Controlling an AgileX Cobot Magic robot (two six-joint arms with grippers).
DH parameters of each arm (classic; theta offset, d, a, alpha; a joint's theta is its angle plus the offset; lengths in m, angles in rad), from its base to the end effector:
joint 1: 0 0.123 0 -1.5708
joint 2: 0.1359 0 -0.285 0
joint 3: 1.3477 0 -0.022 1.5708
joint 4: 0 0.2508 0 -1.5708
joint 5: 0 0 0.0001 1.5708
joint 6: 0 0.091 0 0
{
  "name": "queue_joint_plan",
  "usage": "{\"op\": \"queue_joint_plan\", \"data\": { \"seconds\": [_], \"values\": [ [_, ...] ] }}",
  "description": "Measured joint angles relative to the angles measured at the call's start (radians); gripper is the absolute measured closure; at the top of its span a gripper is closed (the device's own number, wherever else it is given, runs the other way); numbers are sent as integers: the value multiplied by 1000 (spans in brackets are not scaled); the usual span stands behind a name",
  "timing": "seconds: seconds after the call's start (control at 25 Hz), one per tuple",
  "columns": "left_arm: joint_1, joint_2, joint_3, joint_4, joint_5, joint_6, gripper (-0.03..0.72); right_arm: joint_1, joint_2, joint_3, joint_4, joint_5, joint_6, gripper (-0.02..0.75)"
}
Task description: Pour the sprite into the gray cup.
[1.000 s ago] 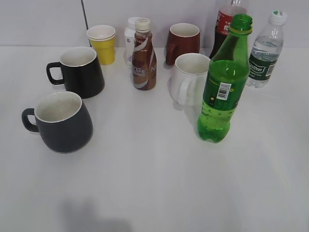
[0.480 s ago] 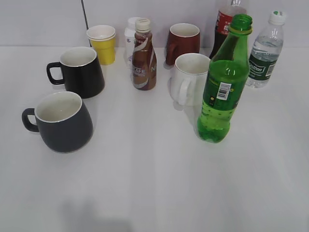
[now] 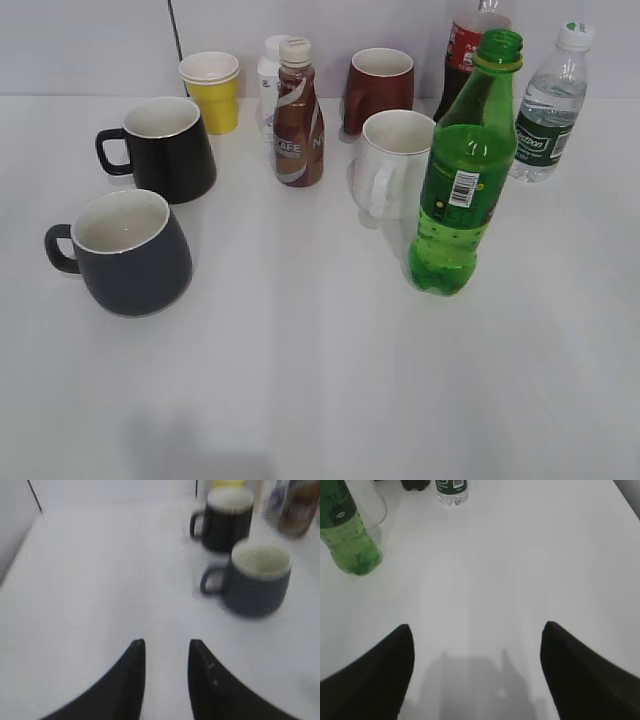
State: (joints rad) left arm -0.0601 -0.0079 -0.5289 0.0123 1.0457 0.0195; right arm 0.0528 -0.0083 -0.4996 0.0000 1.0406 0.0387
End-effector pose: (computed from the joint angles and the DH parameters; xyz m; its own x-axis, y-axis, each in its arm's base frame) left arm -0.0089 0.0015 0.2864 -0.4071 0.0502 -0.9120 0.0608 0.9978 0.0278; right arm -0.0052 -0.0003 0.2788 -0.4320 0.0159 -0.9017 -0.0361 0.9987 0.0349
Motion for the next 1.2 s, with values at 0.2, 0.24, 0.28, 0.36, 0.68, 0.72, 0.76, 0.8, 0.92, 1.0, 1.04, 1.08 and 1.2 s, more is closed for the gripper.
{"op": "queue_joint_plan", "data": {
  "seconds": [0.2,0.24,0.28,0.36,0.68,0.72,0.76,0.8,0.92,1.0,1.04,1.08,1.2],
  "values": [
    [0,0,-7,-5,-409,0,449,0,0,0,0,0,0,148],
    [0,6,0,-1,-532,0,449,0,0,0,0,0,0,148],
    [0,21,10,4,-653,0,449,0,0,0,0,0,0,148],
    [0,73,48,7,-856,0,449,0,0,0,0,0,0,148],
    [0,535,198,19,-1441,0,447,0,0,0,0,0,0,149],
    [0,591,204,19,-1474,0,448,0,0,0,0,0,0,149],
    [0,653,207,19,-1500,0,448,0,0,0,0,0,0,149],
    [0,709,209,19,-1512,0,448,0,0,0,0,0,0,149],
    [0,842,220,19,-1525,0,448,0,0,0,0,0,0,149],
    [0,927,247,19,-1561,0,448,0,0,0,0,0,0,149],
    [0,944,270,19,-1578,0,448,0,0,0,0,0,0,149],
    [0,965,296,19,-1599,0,448,0,0,0,0,0,0,149],
    [-1,1044,373,19,-1685,0,448,0,0,0,13,-1,0,149]
  ]
}}
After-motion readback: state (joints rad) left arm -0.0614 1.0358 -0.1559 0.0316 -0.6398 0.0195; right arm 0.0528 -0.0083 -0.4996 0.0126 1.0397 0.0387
